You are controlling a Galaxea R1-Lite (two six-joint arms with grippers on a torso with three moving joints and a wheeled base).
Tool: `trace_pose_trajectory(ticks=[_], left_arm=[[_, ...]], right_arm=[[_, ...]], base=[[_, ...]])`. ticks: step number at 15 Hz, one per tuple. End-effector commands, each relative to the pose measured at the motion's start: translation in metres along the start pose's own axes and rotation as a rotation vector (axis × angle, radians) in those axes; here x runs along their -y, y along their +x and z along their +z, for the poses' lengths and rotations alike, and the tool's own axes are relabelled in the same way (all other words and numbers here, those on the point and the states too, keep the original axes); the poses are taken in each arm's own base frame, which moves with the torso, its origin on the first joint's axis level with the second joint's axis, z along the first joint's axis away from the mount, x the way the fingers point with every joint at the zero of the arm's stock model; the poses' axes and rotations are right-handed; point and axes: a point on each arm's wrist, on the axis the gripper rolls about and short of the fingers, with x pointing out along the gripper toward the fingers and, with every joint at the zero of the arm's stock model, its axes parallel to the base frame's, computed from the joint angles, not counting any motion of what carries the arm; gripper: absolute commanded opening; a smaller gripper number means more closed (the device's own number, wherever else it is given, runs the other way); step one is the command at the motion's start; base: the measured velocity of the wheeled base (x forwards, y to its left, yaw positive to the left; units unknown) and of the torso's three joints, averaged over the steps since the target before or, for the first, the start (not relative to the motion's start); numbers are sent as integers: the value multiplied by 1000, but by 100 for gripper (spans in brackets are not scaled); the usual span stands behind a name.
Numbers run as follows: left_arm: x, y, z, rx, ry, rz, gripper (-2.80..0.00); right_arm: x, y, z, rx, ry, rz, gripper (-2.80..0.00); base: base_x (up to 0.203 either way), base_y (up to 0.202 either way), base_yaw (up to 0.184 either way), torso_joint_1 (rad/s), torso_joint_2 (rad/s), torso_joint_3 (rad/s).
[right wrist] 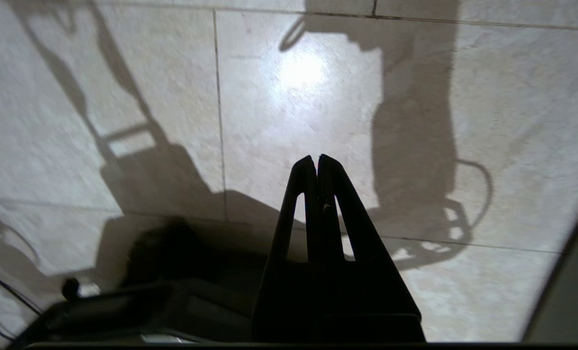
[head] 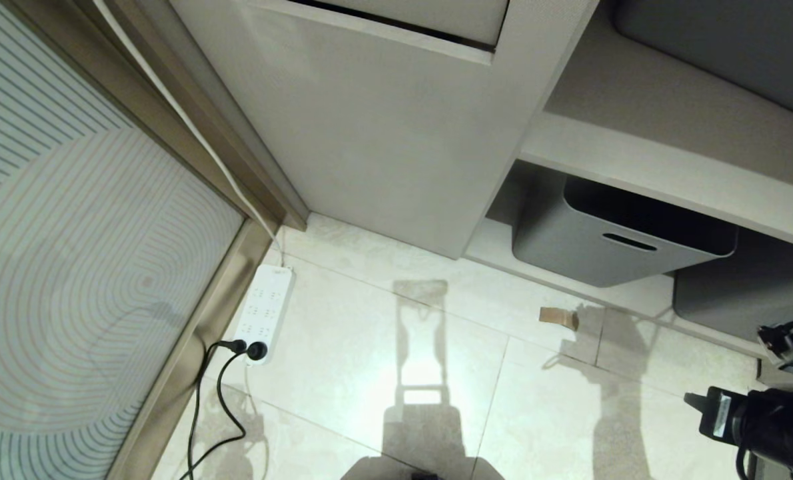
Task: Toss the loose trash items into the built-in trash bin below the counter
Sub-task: Pick up the garbage
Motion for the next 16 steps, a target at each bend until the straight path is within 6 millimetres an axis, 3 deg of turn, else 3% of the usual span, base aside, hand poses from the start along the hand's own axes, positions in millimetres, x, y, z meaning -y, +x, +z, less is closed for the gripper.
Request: trace_pose_trajectory(ticks=[1, 4, 10, 16], left_arm=[[0, 0, 0, -3, 0, -1, -280], [0, 0, 0, -3, 0, -1, -280], [0, 0, 0, -3, 0, -1, -280], [0, 0, 0, -3, 0, -1, -280]], right_arm=[[1, 34, -5, -36, 114, -16, -280], [3, 70, -13, -48, 263, -17, -280], [8, 149, -31, -63, 331, 50, -280], [35, 224, 0, 62, 448, 122, -280]], base=[[0, 0, 0, 0, 0, 0], [0, 0, 0, 0, 0, 0], [0, 0, 0, 0, 0, 0], [0, 0, 0, 0, 0, 0]])
